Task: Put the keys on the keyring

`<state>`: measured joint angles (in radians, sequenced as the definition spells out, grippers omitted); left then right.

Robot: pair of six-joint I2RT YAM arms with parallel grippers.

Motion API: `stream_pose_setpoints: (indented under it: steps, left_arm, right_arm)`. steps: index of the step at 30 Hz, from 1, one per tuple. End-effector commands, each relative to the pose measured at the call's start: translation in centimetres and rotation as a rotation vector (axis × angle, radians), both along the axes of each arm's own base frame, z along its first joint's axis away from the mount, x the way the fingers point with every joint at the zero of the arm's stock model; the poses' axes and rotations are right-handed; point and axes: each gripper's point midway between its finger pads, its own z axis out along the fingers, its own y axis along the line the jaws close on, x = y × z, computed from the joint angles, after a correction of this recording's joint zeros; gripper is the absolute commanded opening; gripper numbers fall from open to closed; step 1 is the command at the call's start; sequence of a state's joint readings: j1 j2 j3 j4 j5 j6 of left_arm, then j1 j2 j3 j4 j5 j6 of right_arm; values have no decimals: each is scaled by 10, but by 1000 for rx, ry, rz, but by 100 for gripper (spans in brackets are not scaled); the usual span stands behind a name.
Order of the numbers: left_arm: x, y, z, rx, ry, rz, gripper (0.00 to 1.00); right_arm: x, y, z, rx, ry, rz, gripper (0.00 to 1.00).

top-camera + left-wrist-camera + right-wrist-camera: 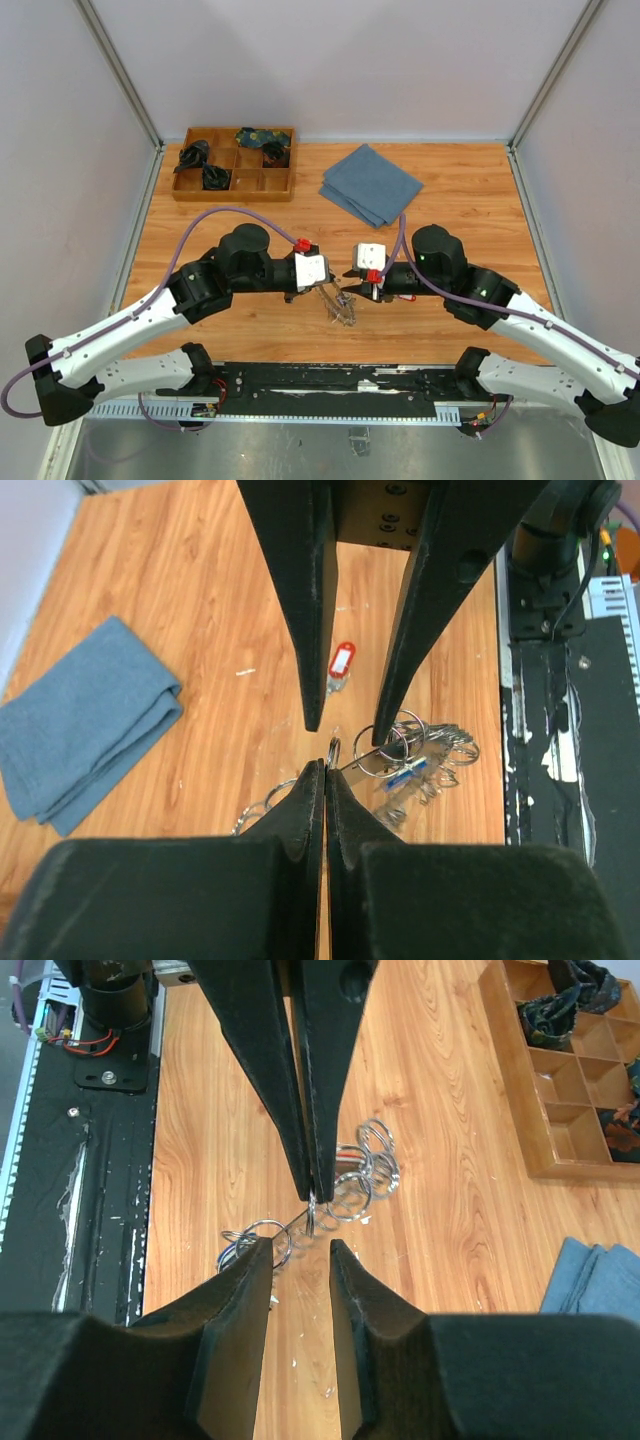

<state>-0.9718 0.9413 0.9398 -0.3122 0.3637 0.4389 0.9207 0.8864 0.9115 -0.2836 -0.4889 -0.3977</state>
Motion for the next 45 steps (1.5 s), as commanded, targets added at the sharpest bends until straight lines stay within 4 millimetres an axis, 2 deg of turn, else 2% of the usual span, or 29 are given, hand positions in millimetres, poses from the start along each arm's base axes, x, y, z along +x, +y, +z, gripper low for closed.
stream_pose_setpoints:
  steps: [1, 8, 13, 20, 27, 31, 34, 37, 38, 42, 45]
  left_arm:
    - [-1, 0, 14, 0, -43, -29, 1]
    - [0, -1, 11, 17, -33, -28, 1]
    - [0, -3, 13, 10, -37, -39, 1]
    - [-2, -5, 14, 5, -38, -51, 1]
    - [-2, -5, 13, 8, -35, -52, 1]
    - [0, -5, 13, 8, -36, -47, 0]
    - [2, -5, 15, 3, -36, -29, 1]
    - [6, -1, 22, -41, -46, 18, 8]
    - [7, 0, 27, -70, -50, 32, 14]
    - [4, 6, 56, -227, -61, 75, 29]
    - [1, 13, 69, -315, -46, 97, 30]
  right_arm:
    - [-9, 9, 13, 25, -35, 51, 29]
    - [-13, 14, 15, 37, -42, 74, 27]
    - [-7, 17, 5, 11, -32, 49, 25]
    - [-1, 23, 2, -4, -24, 30, 21]
    - [1, 27, 0, -12, -7, 27, 12]
    - [1, 29, 0, -12, 3, 20, 2]
    - [-2, 29, 1, 1, 9, 34, 0]
    - [-3, 29, 9, 41, 1, 29, 0]
    - [-4, 28, 12, 61, -5, 28, 0]
    - [-7, 24, 29, 156, -26, 14, 0]
    - [-11, 21, 38, 228, -40, 11, 0]
